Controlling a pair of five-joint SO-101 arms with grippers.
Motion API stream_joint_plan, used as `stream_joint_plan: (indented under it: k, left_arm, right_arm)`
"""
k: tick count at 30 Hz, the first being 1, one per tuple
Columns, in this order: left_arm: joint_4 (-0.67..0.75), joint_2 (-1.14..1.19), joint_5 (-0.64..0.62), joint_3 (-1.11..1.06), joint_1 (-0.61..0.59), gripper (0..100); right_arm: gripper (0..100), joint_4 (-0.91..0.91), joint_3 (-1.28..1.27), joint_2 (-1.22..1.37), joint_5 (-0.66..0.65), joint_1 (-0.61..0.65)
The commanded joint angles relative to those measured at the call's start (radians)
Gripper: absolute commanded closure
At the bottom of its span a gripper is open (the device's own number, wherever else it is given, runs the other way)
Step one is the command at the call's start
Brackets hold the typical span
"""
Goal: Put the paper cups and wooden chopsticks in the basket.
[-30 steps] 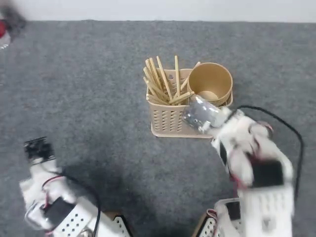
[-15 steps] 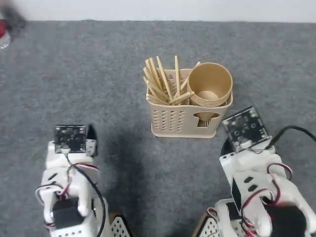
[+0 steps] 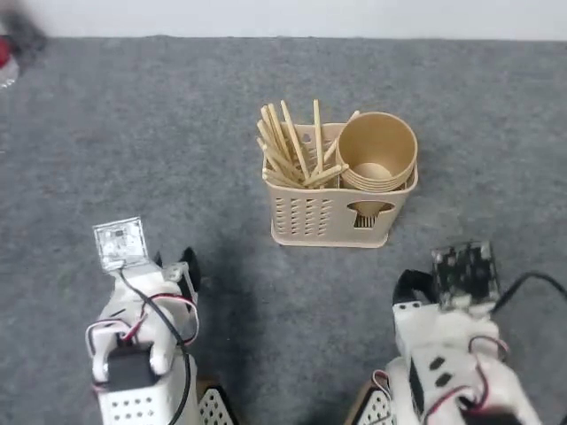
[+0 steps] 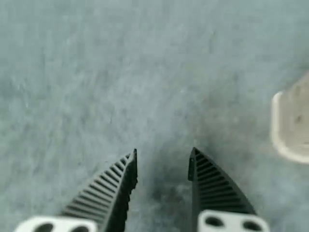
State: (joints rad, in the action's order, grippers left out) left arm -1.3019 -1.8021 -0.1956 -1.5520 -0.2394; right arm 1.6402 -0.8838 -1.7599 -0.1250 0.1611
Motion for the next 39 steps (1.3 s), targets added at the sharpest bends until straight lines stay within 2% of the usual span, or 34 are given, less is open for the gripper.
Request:
stream_joint_plan:
  k: [1,9,15,17,20,23,30,39]
  left_arm:
    - [0.020,-0.017,-0.012,-0.085,-0.018,83]
    - [0.041,-0.017,-0.012,-0.131,-0.017,83]
    - [0.041,-0.017,-0.011,-0.131,-0.017,83]
    - [0.041,-0.017,0.041,-0.131,-0.012,83]
    - [0.041,-0.017,0.184,-0.131,0.038,83]
    - [0.041,-0.017,0.241,-0.131,0.083,83]
    - [0.043,-0.014,0.160,-0.133,0.084,83]
    - [0.043,-0.014,0.157,-0.133,0.075,84]
  right_arm:
    - [98.9,-0.079,-0.199,-0.059,-0.021,-0.021]
    - [98.9,-0.107,-0.368,-0.059,-0.021,-0.024]
    - [98.9,-0.259,-0.588,-0.056,-0.021,-0.099]
    - [98.9,-0.369,-0.678,-0.056,-0.026,-0.137]
    - [98.9,-0.453,-0.776,-0.056,-0.029,-0.191]
    - [99.1,-0.438,-0.799,-0.054,-0.025,-0.199]
    - [99.1,-0.331,-0.799,-0.054,-0.029,-0.194]
    - [99.1,-0.334,-0.799,-0.047,-0.025,-0.203]
